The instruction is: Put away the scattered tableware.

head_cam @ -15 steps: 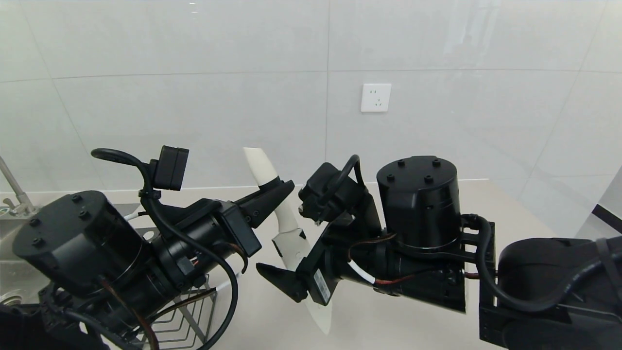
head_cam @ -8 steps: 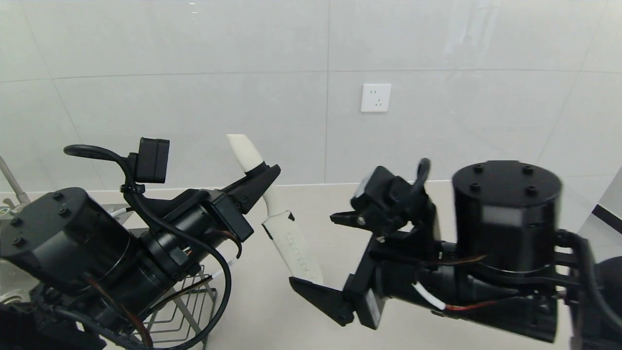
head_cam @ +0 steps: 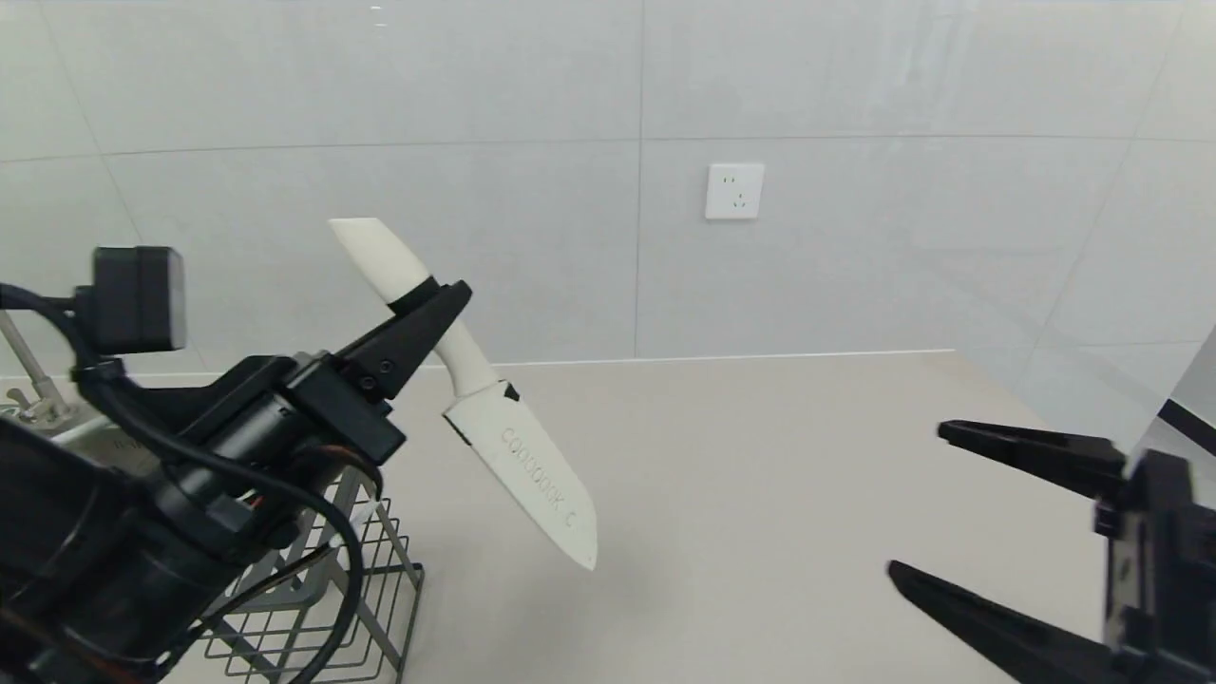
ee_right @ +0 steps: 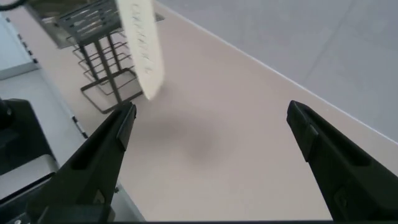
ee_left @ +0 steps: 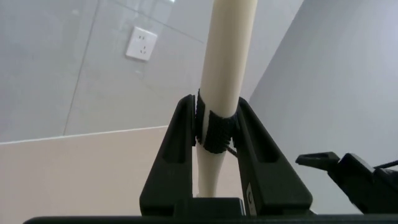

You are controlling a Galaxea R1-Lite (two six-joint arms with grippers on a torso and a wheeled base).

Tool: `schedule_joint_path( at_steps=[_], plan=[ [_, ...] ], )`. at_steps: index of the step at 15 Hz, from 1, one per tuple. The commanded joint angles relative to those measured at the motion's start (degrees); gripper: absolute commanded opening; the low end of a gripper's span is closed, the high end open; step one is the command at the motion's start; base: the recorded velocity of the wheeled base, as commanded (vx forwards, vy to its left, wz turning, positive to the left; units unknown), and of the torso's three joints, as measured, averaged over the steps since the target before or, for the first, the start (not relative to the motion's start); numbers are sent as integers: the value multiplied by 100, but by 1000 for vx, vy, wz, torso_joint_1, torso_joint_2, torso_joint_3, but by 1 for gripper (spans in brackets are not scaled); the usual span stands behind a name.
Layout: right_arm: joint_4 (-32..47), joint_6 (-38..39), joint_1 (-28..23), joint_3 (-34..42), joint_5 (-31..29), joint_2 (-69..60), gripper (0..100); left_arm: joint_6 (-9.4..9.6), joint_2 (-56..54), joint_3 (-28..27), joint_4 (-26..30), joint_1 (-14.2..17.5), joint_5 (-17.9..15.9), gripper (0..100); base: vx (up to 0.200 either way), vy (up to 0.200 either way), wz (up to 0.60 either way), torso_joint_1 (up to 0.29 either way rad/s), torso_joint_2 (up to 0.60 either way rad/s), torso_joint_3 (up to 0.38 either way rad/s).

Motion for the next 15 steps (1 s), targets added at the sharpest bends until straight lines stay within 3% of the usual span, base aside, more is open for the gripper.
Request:
schedule_joint_path(
  at_steps=[1,2,3,4,5,7,8,10,11,15],
  plan=[
    [15,-607,-1922,805,573,-2341,100,153,-1035,372,154,266,-9,0,0,0,0,0,0,0],
    [6,-713,-2379,778,653,-2649,100,320,-1238,425,190,336,-26,0,0,0,0,0,0,0],
    [6,-801,-3285,796,776,-3492,100,636,-1747,486,207,521,-61,0,0,0,0,0,0,0],
    [15,-827,-3759,875,820,-3976,100,698,-2117,486,225,846,-79,0,0,0,0,0,0,0],
    [15,-818,-3979,1068,890,-4398,100,750,-2530,513,357,1189,-79,0,0,0,0,0,0,0],
    [50,-818,-4269,1604,916,-5083,100,1058,-3444,776,1033,1997,-141,0,0,0,0,0,0,0],
    [191,-818,-4374,1771,916,-5276,100,1190,-3725,803,1376,2191,-255,0,0,0,0,0,0,0],
    [533,-774,-4418,1859,890,-5523,100,1506,-3839,741,1807,2252,-606,0,0,0,0,0,0,0],
    [832,-827,-4480,1956,863,-5707,100,1823,-3655,539,2264,2235,-721,0,0,0,0,0,0,0],
    [999,-783,-4480,2105,837,-5716,100,2016,-3224,-718,2844,2243,-510,0,0,0,0,0,0,0]
  ],
)
